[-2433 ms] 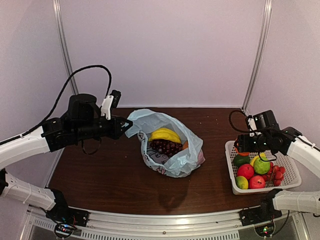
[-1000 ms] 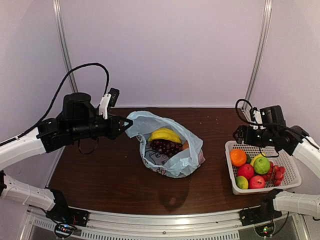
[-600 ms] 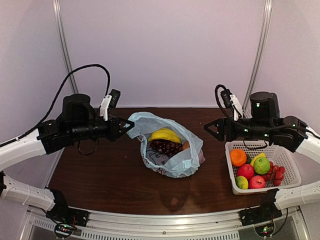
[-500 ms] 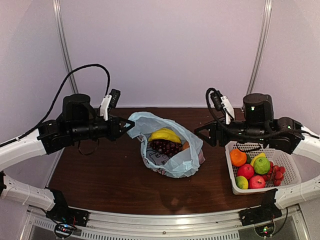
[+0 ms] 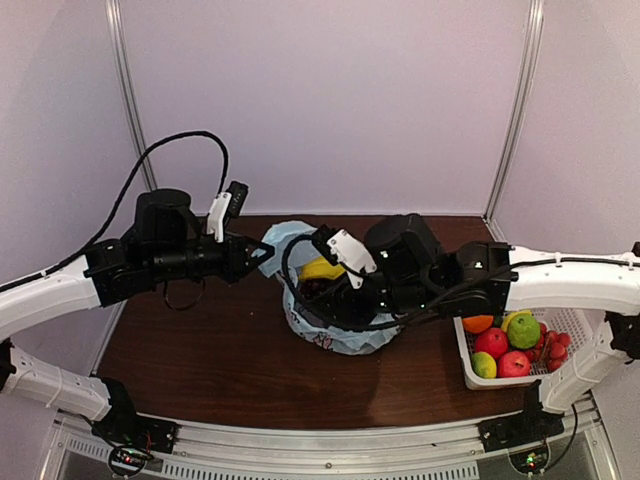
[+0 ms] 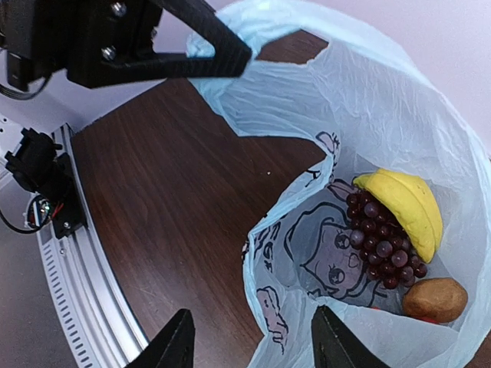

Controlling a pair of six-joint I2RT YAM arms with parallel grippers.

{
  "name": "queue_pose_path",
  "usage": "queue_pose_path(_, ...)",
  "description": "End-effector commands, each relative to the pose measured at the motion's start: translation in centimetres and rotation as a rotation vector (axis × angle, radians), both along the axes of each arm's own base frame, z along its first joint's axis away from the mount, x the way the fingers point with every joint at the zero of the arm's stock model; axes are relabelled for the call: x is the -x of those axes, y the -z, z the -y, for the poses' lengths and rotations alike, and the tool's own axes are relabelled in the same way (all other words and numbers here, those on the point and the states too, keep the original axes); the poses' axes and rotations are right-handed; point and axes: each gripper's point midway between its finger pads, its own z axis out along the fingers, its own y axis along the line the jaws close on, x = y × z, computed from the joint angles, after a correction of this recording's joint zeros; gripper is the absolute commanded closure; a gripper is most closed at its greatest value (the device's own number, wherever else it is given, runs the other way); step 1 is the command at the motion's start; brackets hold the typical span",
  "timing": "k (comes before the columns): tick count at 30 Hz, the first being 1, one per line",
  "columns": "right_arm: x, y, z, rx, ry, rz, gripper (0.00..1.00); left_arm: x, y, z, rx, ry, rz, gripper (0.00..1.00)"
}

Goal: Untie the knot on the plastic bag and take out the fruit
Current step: Reach into the gripper in the takeout bag, then pick up the fake fruit from the takeout bag.

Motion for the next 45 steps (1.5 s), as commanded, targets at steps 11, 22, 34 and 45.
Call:
queue_pose_path(11,-6.4,7.0,1.8,0.482,0.087,0.056,0.54,-0.4,-2.9,-0.3,0.057,-0.022,0.042,1.0)
queue_pose_path(22,-11.3,11.0,1.8,0.562,0.067,0.053,0.53,-0.3,-3.3,-0.7,0.043,-0.032,0.046,1.0)
queue_pose_path(34,-16.6,12.0,0.4,0.641,0.139,0.27,0.45,-0.5,-3.0,-0.6,0.024,-0.033,0.034,1.0)
queue_pose_path(45,-19.9,13.9,0.8,0.691,0.216,0.352,0.4,-0.3,-2.6,-0.7,0.012,-0.033,0.021,1.0)
